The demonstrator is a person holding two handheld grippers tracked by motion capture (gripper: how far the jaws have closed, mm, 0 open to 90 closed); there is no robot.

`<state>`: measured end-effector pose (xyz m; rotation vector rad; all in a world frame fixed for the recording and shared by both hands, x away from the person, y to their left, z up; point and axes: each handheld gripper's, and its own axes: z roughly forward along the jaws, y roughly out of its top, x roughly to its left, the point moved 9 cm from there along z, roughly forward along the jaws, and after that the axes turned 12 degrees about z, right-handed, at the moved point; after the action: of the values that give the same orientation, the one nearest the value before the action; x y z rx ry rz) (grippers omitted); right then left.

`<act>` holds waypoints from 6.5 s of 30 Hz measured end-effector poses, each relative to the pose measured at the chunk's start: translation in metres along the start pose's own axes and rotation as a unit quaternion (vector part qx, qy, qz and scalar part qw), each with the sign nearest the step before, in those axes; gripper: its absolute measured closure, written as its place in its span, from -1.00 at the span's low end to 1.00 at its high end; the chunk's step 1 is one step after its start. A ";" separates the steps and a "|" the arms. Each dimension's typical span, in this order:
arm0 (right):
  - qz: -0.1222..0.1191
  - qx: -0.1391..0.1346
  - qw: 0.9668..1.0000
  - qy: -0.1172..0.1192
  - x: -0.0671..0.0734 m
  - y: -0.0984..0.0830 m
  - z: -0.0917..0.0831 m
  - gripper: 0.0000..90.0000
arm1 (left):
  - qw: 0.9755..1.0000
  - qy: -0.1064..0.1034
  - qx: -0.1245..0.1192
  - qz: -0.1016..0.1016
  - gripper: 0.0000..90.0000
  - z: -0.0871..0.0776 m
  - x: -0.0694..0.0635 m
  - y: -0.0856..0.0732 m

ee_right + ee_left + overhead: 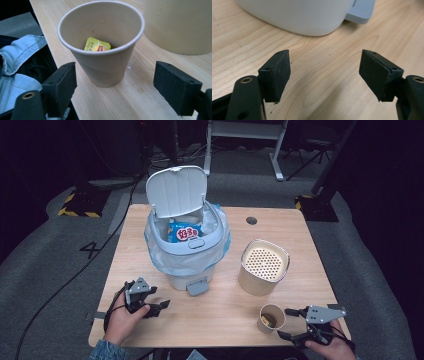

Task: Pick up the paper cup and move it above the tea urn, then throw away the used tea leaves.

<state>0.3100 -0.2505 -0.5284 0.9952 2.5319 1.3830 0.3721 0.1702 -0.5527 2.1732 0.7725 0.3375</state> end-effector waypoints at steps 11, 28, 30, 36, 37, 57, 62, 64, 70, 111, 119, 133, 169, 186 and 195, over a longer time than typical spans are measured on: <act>0.003 -0.025 1.000 0.015 0.014 0.002 0.026 -0.55 | 0.997 0.040 0.041 0.048 -0.48 0.012 0.004 -0.010; 0.015 -0.059 0.998 0.009 0.012 0.006 0.038 -0.37 | 0.996 0.047 0.046 0.055 -0.52 0.014 0.002 -0.009; 0.015 -0.066 0.998 0.010 0.012 0.008 0.037 -0.36 | 0.996 0.047 0.046 0.055 -0.51 0.014 0.002 -0.009; 0.016 -0.090 0.996 0.018 0.012 0.021 0.025 -0.35 | 0.997 0.045 0.046 0.053 -0.52 0.015 0.002 -0.009; 0.016 -0.093 0.995 0.019 0.012 0.024 0.023 -0.35 | 0.997 0.045 0.045 0.052 -0.52 0.015 0.002 -0.008; -0.022 -0.080 0.996 0.031 0.005 0.085 -0.022 -0.33 | 0.996 0.042 0.046 0.058 -0.52 0.014 0.000 -0.009; -0.020 -0.082 0.996 0.026 0.002 0.102 -0.028 -0.33 | 0.996 0.044 0.046 0.055 -0.52 0.014 0.000 -0.009; -0.021 -0.080 0.996 0.021 0.000 0.108 -0.030 -0.32 | 0.996 0.044 0.046 0.055 -0.52 0.014 0.000 -0.009; -0.023 -0.088 0.996 0.008 -0.003 0.128 -0.040 -0.32 | 0.997 0.045 0.045 0.052 -0.52 0.015 0.000 -0.008; 0.005 -0.090 0.994 -0.061 -0.083 0.210 0.006 -0.32 | 0.997 0.044 0.045 0.052 -0.52 0.015 0.000 -0.008; -0.003 -0.071 0.995 -0.072 -0.086 0.210 0.021 -0.33 | 0.996 0.045 0.046 0.055 -0.52 0.015 0.001 -0.009; -0.157 -0.019 0.971 -0.177 -0.097 0.210 0.013 -0.32 | 0.996 0.045 0.046 0.054 -0.51 0.014 0.000 -0.009; -0.685 0.166 0.550 -0.448 -0.085 0.220 0.013 -0.29 | 0.996 0.047 0.046 0.057 -0.51 0.014 0.001 -0.009; -0.776 0.186 0.358 -0.484 -0.075 0.222 0.007 -0.29 | 0.996 0.047 0.046 0.057 -0.51 0.014 0.001 -0.009; -0.793 0.200 0.307 -0.486 -0.072 0.222 0.004 -0.29 | 0.996 0.047 0.046 0.057 -0.51 0.014 0.001 -0.009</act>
<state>0.4787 -0.2056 -0.3738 -0.7276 1.2913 -0.4898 0.3756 0.1668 -0.5685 2.3077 0.7304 0.4732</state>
